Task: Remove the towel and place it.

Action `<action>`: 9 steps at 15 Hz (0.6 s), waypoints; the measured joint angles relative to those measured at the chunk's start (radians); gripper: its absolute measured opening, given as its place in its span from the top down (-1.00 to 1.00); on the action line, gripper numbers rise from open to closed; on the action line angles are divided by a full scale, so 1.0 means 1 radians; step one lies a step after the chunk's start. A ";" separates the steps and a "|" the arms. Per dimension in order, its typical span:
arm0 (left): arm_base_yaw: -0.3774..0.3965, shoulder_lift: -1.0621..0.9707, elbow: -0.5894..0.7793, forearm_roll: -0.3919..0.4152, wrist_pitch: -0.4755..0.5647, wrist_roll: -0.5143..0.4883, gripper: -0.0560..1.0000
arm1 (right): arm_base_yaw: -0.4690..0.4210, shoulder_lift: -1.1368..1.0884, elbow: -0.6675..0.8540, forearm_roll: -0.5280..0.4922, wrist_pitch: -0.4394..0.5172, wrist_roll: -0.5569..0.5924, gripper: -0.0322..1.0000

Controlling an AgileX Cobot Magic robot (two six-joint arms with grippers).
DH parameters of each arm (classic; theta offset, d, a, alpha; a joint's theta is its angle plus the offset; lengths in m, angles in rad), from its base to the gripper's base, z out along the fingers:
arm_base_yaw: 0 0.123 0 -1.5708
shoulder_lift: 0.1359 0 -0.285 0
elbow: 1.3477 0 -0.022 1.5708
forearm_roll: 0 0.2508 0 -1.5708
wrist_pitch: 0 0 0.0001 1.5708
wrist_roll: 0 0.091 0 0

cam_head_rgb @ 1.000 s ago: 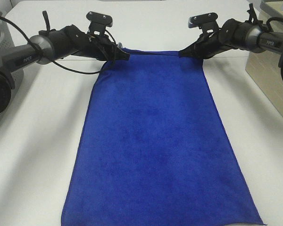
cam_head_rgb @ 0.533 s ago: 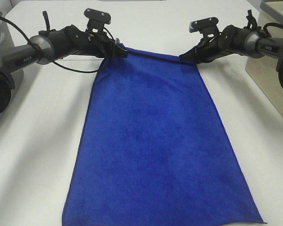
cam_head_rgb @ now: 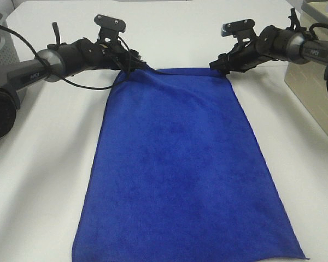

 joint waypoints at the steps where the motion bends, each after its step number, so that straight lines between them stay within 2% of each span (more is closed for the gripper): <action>1: 0.001 -0.001 0.000 0.000 -0.001 0.000 -0.31 | 0.000 -0.022 0.000 0.000 0.013 0.000 -0.20; 5: 0.003 -0.045 0.000 0.003 0.050 0.000 -0.34 | 0.000 -0.141 0.000 -0.001 0.100 -0.004 -0.20; 7: 0.003 -0.098 0.000 0.028 0.155 -0.003 -0.34 | -0.001 -0.188 0.000 -0.002 0.200 -0.004 -0.20; 9: 0.003 -0.174 0.000 0.095 0.319 -0.071 -0.34 | -0.001 -0.244 0.000 -0.002 0.373 -0.004 -0.20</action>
